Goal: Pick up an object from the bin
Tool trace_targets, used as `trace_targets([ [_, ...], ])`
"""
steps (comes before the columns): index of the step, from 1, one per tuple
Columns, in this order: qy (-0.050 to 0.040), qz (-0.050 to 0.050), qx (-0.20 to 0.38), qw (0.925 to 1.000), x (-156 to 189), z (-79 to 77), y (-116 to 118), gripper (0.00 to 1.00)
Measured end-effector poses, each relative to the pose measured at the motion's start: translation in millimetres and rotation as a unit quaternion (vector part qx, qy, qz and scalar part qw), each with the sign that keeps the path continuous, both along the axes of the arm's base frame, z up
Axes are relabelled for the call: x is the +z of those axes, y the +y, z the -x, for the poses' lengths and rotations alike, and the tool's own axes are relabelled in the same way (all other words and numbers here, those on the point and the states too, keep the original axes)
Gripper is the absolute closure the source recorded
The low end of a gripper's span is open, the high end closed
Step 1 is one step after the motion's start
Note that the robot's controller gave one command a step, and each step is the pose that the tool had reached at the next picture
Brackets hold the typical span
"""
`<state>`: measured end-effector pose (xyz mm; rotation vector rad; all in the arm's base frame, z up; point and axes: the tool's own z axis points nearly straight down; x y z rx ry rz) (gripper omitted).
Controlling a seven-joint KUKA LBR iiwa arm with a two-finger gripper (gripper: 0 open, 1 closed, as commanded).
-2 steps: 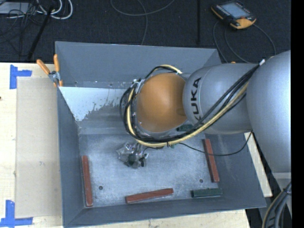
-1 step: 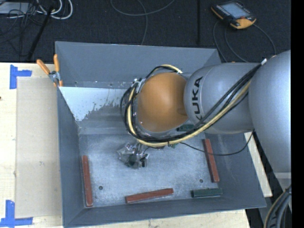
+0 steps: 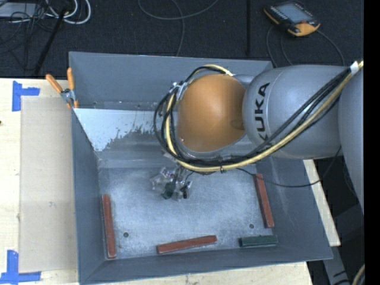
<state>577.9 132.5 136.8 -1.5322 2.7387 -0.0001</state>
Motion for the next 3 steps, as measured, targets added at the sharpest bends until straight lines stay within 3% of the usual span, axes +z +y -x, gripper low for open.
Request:
trace_targets([
  [1,0.0018,0.000,0.066,0.9978,9.2,45.6,-32.7,1.00],
  [2,0.0061,0.001,0.086,0.9963,50.1,46.6,-41.1,1.00],
  [3,0.0021,-0.001,0.077,0.9970,116.0,4.5,-83.4,1.00],
])
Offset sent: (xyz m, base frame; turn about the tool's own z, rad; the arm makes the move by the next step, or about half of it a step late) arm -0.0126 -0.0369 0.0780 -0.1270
